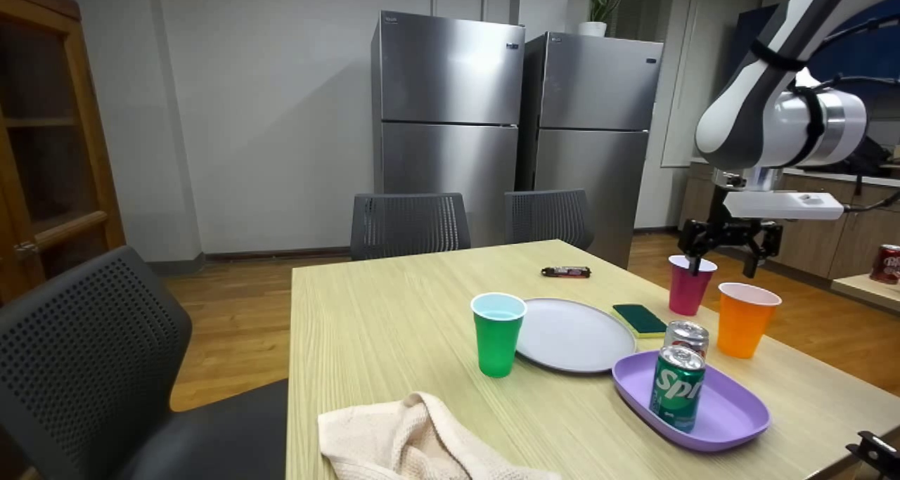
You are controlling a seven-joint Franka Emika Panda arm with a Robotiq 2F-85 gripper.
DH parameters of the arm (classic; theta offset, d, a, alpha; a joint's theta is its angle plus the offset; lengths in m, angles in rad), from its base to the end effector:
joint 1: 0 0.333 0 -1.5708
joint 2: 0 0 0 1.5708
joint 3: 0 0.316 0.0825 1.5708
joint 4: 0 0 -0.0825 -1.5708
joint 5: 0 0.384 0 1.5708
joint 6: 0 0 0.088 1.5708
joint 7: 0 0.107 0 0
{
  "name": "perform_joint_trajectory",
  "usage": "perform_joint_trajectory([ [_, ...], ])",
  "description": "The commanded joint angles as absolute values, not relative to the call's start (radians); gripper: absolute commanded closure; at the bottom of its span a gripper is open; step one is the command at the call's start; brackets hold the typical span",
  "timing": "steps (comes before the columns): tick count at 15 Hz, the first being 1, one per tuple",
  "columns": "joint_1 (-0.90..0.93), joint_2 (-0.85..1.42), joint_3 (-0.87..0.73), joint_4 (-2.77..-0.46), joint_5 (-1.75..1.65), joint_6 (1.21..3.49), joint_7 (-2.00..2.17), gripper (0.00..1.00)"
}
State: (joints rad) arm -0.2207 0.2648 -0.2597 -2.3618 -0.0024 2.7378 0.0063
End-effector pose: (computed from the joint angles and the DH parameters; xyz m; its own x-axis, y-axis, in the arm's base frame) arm 0.4632 -0.2439 0.2309 0.8862 -0.4477 0.1194 -0.4571 -0.8868 0.0676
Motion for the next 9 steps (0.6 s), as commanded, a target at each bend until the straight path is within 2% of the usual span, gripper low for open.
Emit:
perform_joint_trajectory([
  [1, -0.254, 0.305, -0.240, -2.319, 0.030, 2.745, -0.023, 0.00],
  [9, -0.289, 0.394, -0.210, -2.272, 0.073, 2.793, -0.047, 0.00],
])
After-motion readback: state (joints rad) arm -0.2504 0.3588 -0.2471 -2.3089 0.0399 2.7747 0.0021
